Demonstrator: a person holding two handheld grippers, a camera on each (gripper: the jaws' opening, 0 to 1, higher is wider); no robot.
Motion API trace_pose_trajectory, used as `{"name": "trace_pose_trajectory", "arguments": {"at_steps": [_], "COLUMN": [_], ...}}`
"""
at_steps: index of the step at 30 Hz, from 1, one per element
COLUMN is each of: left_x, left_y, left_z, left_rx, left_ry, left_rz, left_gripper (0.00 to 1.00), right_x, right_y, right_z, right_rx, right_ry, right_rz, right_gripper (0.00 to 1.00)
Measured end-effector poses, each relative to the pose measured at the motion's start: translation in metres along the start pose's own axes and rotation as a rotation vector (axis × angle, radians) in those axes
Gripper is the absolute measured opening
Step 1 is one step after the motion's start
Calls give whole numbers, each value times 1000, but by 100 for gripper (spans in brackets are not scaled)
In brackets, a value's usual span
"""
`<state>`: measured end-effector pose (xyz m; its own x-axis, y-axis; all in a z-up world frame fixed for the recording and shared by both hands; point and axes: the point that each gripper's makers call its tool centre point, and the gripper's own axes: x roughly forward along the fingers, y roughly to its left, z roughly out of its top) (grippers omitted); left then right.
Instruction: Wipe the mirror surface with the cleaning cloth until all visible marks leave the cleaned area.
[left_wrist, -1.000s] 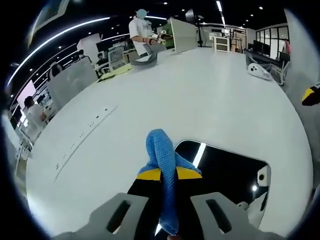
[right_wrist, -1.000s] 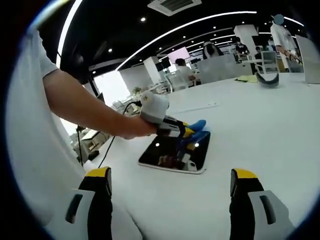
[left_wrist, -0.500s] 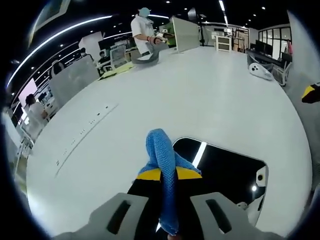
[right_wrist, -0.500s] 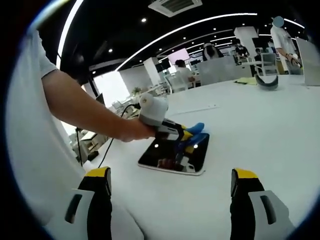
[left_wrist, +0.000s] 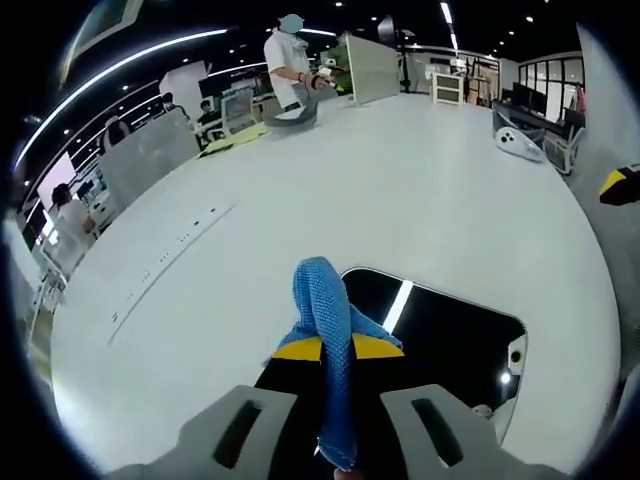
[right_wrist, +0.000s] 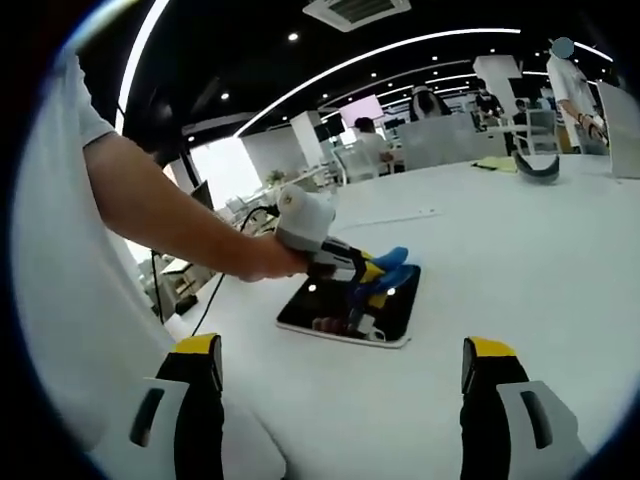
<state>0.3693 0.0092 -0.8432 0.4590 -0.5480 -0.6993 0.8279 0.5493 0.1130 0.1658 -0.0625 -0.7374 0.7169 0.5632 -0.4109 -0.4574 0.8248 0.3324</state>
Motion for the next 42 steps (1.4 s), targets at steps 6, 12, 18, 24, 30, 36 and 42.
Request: {"name": "trace_pose_trajectory", "arguments": {"at_steps": [6,12,18,24,30,36,42], "left_x": [-4,-6,-8,-10,-12,-14,-17], "left_y": [-4,-6,-8,-10,-13,-15,-17], "left_z": [-2,-4,-6,-8,-10,-11,-13], "left_rx": [-10,-16,-21,-28,-32,-26,-30], "left_ry": [-1,-3,3,1,0,1,3], "left_rz": [-1,2,3,8,9,9,7], "left_gripper": [6,6,6,6,6,6,6], "right_x": [2,2,1,2,1,1,0], "right_y": [2,5,6,9,10,12,13], "right_z": [3,3,4,3,5,4,5], "right_rx": [-2,-5,-5,-9,-15,-19,-23], "right_ry": [-5,-7,-8,-4,-6,-2,-6], "right_rz": [7,12,14,23,25,28,33], "right_gripper": [100,100,100,100,100,100,100]}}
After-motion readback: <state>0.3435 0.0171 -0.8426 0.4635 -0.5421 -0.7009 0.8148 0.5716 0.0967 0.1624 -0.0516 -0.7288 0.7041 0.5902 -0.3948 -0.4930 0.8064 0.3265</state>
